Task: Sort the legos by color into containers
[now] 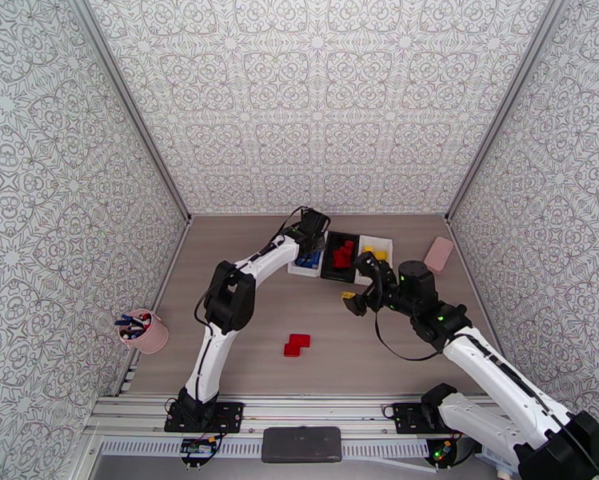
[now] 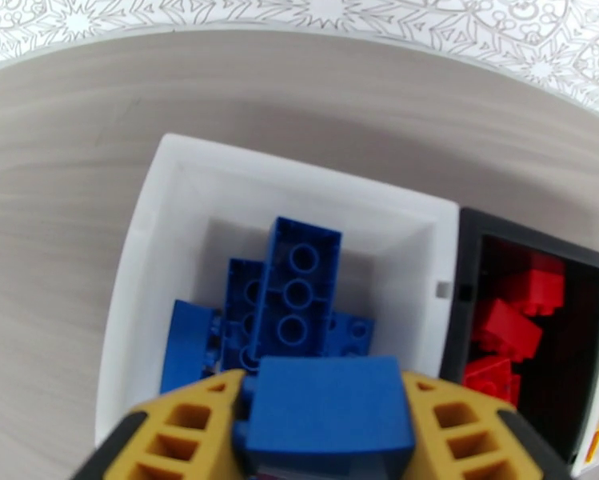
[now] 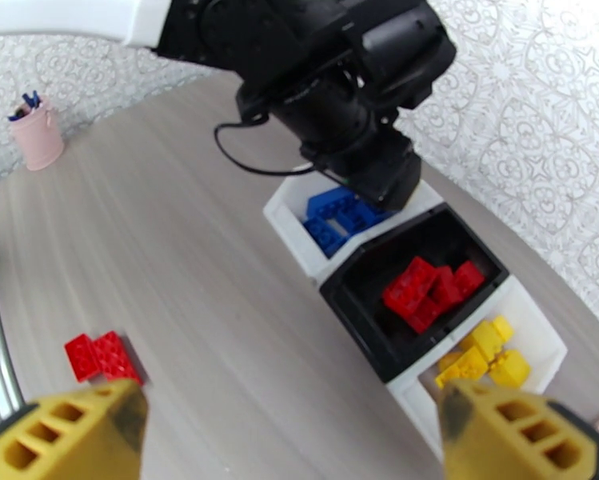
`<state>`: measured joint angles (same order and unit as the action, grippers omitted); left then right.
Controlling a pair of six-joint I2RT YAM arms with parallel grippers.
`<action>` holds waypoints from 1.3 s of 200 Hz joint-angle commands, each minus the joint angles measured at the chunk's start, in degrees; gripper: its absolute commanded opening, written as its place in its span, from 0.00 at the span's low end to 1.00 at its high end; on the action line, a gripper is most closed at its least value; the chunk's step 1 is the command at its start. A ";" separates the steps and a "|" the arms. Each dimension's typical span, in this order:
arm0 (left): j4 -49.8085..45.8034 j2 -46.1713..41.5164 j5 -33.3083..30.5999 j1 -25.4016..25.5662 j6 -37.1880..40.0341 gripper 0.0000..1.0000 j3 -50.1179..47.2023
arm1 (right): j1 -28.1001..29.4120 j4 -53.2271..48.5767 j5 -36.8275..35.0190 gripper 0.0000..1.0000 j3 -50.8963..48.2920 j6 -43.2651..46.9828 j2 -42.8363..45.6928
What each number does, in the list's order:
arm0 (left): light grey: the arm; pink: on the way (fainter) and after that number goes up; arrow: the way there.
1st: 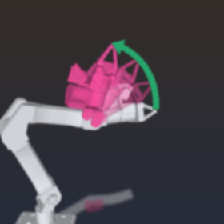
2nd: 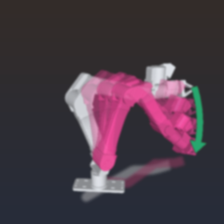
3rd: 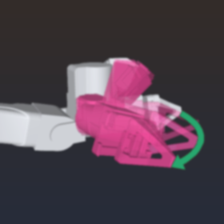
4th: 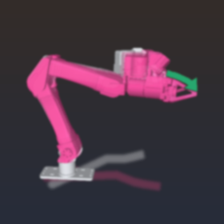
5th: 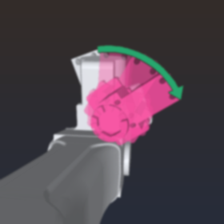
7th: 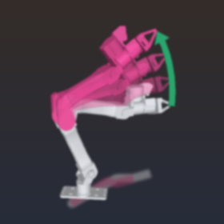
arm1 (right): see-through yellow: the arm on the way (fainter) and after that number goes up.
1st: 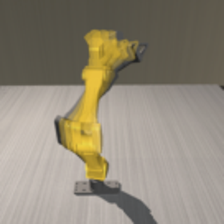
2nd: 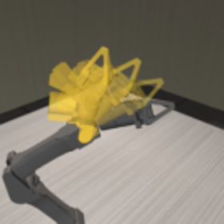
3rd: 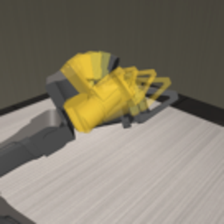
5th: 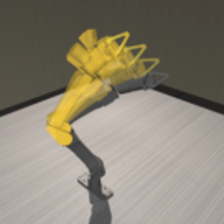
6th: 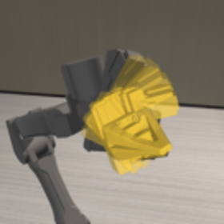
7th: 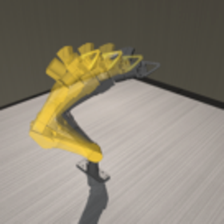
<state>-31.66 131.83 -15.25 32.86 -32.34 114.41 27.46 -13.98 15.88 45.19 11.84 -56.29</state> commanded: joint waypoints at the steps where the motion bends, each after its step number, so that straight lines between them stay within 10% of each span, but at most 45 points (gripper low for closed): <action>1: -1.08 -0.44 0.44 -0.34 0.67 0.46 2.68 | 0.48 -1.22 -1.72 1.00 0.52 -1.18 1.01; 110: 5.21 -25.17 3.12 1.32 7.93 0.99 -20.73 | 0.48 0.75 -1.28 1.00 0.87 -3.35 -0.30; 260: 6.65 -75.98 6.90 12.11 31.73 1.00 -69.57 | 9.91 -8.49 4.63 1.00 -0.20 13.26 -7.81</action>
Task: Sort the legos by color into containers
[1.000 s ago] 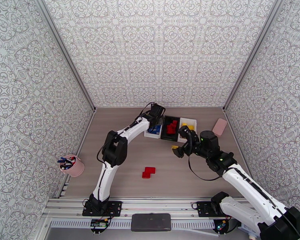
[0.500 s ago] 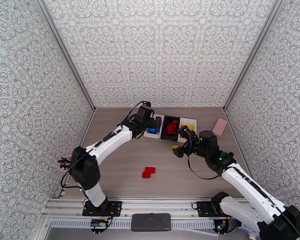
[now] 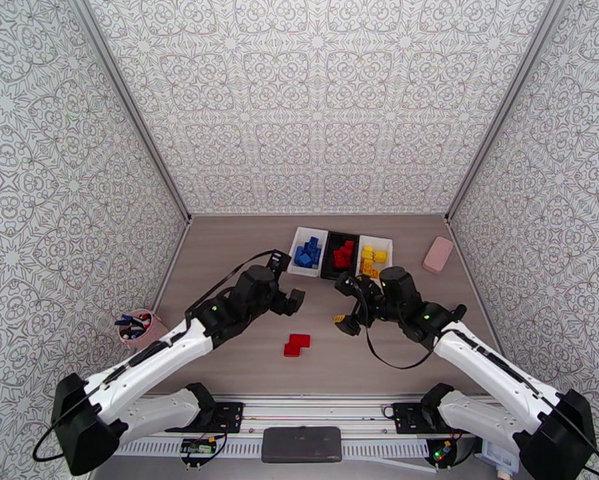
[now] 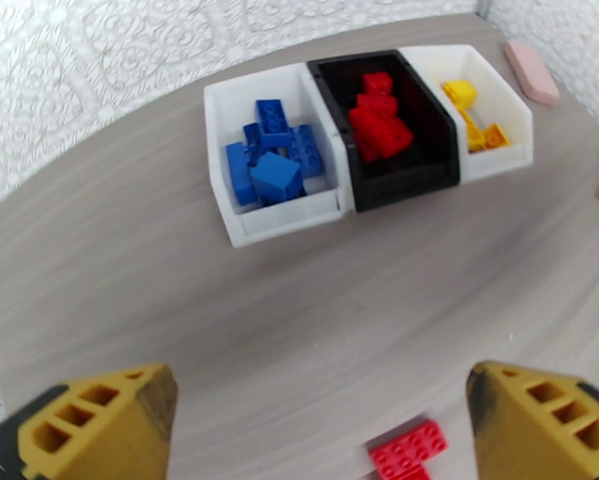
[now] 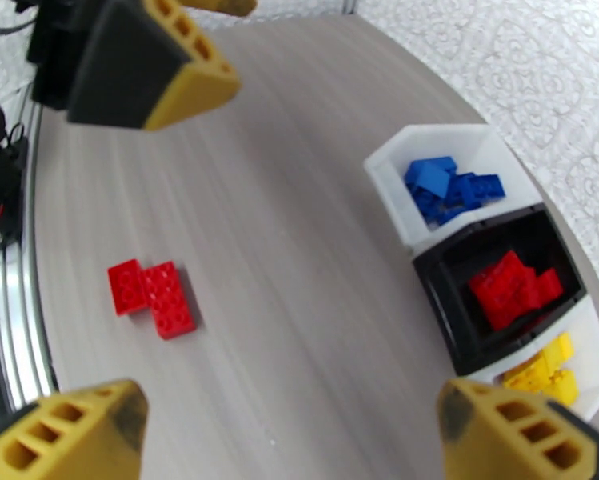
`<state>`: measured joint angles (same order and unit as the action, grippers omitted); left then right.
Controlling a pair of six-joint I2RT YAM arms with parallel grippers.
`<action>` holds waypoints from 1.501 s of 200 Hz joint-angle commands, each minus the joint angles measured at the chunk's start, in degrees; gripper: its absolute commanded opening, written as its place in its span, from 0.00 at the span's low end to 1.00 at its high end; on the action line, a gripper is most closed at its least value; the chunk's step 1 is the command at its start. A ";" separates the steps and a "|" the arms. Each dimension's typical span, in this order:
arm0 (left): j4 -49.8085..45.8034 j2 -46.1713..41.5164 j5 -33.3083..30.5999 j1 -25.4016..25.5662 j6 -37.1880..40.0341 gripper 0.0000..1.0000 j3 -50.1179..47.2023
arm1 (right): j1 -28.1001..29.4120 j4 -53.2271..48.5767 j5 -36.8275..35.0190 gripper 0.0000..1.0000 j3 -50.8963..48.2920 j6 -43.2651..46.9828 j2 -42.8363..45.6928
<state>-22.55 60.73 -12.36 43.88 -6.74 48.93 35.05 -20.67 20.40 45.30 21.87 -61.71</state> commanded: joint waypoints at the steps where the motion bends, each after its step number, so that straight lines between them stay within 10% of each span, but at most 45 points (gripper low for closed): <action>1: -2.48 -5.16 4.14 1.15 6.22 1.00 -4.27 | 2.45 -1.82 0.04 1.00 -0.31 3.29 -2.55; 67: -3.91 -21.08 19.53 1.91 16.81 1.00 -15.03 | 9.87 -1.99 -2.98 1.00 1.17 6.84 -12.49; 189: -7.11 -28.72 24.84 1.57 21.68 1.00 -18.77 | 16.28 0.54 -4.57 0.97 11.20 9.80 -36.56; 300: -7.24 -30.07 23.53 0.96 22.30 1.00 -19.78 | 16.43 -0.56 -3.76 0.67 16.58 9.14 -44.91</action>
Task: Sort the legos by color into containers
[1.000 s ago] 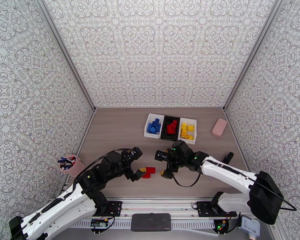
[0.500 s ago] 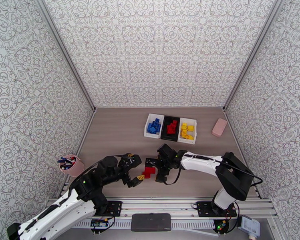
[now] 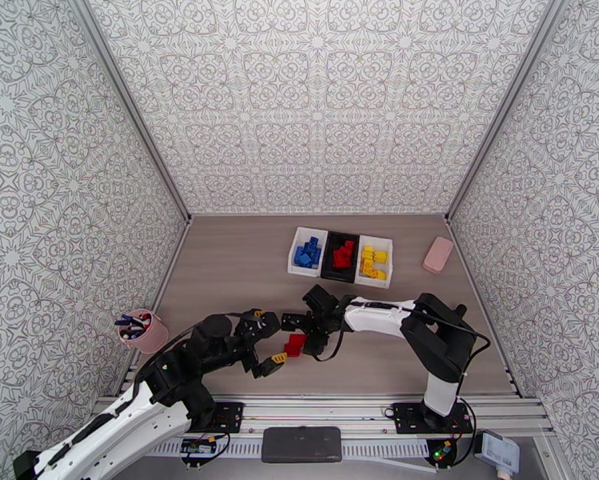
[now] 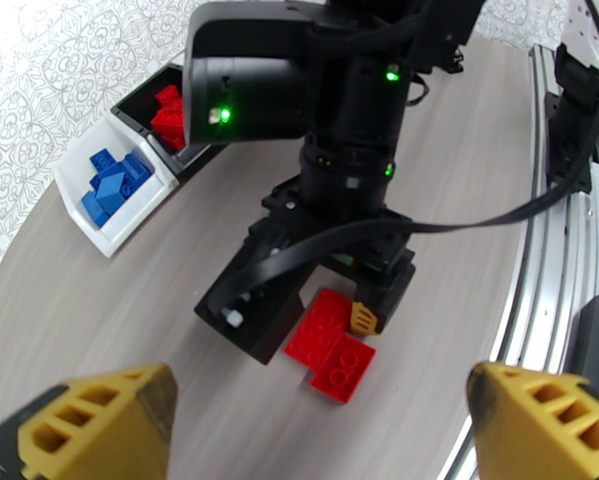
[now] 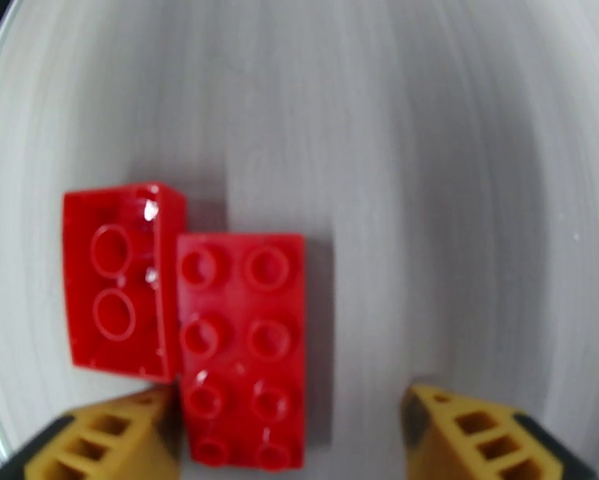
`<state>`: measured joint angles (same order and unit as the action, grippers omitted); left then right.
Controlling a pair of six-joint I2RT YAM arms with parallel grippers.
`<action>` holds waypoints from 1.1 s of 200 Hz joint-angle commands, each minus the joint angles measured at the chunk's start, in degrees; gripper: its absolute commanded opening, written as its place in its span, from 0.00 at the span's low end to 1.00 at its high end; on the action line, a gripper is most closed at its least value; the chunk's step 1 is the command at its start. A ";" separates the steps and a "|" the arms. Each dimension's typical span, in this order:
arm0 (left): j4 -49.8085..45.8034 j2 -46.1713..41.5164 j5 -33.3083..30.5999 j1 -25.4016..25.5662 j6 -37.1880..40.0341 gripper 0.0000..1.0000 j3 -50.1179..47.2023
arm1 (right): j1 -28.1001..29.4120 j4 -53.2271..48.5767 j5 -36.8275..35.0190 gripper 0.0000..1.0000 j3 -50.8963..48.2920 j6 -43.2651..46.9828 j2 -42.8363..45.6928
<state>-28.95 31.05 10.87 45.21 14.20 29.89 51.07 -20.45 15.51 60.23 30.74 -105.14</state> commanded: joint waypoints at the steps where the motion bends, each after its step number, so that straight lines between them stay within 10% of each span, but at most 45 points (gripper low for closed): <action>1: -0.79 -0.42 0.29 -0.38 1.40 1.00 -0.73 | 0.38 -0.80 1.16 0.66 1.65 0.28 -1.47; 73: -0.15 -0.38 0.64 -0.49 1.45 1.00 -0.99 | 0.41 -0.84 3.42 0.27 2.03 0.00 -1.92; 220: 12.53 4.70 -2.60 -0.72 -2.67 1.00 -1.35 | -5.77 10.71 -1.95 0.24 -10.92 -14.43 17.20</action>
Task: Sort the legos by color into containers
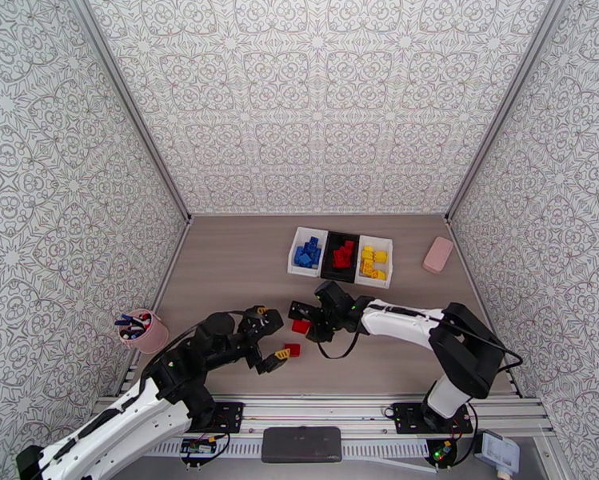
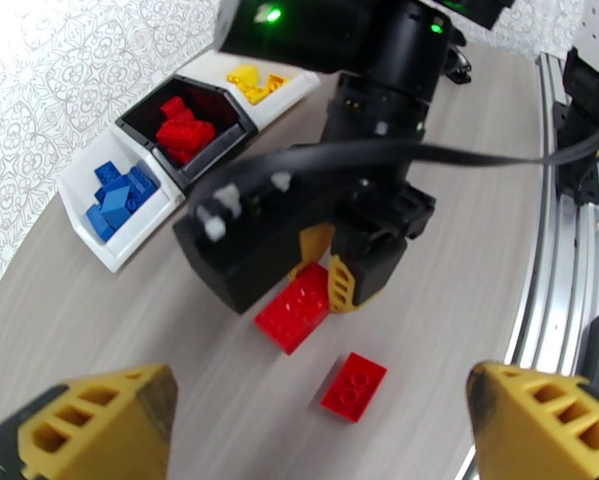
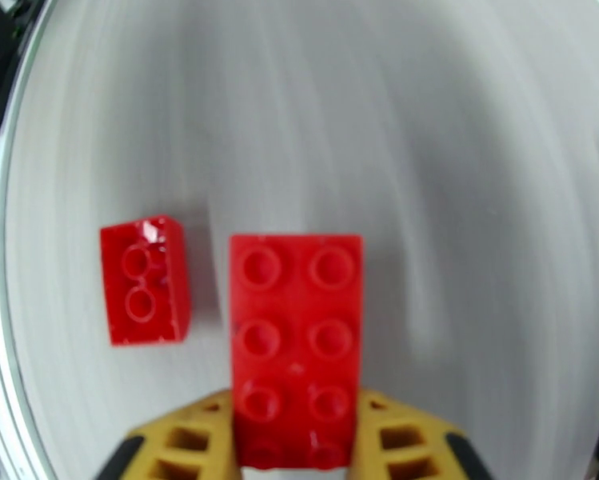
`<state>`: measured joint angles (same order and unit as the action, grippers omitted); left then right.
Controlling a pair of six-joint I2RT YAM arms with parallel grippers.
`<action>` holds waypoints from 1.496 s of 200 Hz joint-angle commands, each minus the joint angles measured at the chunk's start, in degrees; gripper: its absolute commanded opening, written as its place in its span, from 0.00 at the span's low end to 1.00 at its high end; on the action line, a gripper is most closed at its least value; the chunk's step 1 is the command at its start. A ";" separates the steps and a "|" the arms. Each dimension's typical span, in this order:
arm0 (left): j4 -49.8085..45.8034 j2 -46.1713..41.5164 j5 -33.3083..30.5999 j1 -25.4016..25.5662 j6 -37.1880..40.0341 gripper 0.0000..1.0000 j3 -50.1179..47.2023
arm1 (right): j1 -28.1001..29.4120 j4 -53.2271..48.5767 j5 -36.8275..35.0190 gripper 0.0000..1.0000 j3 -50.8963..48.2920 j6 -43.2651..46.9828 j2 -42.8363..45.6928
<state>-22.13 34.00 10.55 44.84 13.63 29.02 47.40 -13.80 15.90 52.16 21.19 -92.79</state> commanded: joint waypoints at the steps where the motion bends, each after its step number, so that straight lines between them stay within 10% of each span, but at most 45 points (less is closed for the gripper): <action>1: 5.88 1.89 -2.32 -0.32 -2.19 1.00 -0.46 | -2.16 4.14 -2.40 0.24 -2.99 -4.99 5.05; 120: 31.10 21.25 -6.17 0.51 -7.98 1.00 1.63 | -15.83 11.50 -8.61 0.19 -7.29 -21.95 20.24; 299: 30.09 26.12 -10.41 2.25 -11.77 1.00 3.09 | -24.28 8.79 -15.53 0.22 22.41 -33.99 -15.04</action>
<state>9.17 60.25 1.17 46.70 2.94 30.68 23.86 -3.68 0.62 70.11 -11.18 -104.29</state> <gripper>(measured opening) 0.996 0.304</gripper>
